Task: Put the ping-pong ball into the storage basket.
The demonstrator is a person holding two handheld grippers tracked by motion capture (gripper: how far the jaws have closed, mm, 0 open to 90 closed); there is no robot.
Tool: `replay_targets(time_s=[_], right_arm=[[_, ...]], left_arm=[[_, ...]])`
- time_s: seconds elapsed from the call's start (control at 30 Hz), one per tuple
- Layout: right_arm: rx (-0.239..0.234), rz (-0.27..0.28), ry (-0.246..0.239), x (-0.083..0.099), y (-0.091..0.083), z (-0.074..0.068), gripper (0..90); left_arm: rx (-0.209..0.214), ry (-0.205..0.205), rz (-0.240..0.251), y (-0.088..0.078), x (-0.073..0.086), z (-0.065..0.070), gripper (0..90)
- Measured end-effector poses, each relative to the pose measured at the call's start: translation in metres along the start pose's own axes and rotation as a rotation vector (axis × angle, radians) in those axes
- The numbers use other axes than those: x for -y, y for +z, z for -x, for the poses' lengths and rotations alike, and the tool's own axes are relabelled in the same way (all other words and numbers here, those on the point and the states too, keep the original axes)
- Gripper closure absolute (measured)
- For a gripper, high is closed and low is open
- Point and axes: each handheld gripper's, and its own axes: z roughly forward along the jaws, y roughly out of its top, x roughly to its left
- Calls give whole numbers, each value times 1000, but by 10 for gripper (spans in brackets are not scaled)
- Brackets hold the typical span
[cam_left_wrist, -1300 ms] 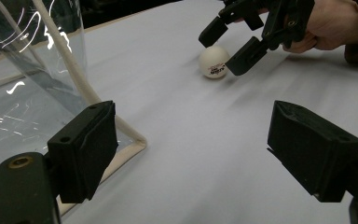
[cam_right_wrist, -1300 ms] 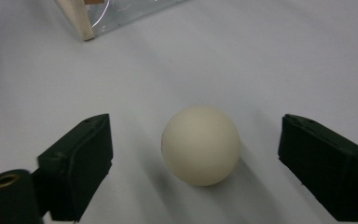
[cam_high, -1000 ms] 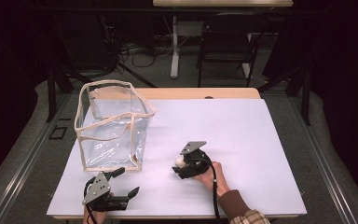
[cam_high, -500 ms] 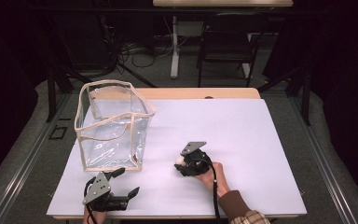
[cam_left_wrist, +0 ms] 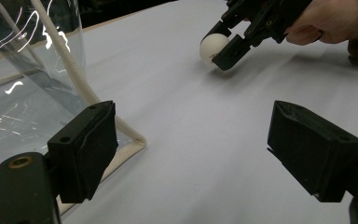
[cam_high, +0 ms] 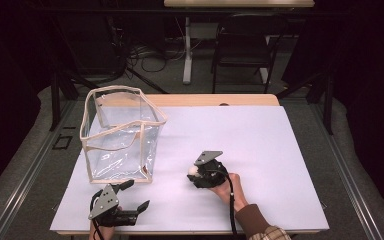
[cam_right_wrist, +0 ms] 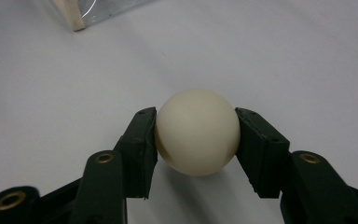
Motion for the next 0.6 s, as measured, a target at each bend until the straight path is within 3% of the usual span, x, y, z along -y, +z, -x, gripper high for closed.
replay_targets(time_s=[0.6], right_arm=[[26,24,-8,-8,-18,0,504]], left_arm=[[5,-2,-2,0,0,0,161]])
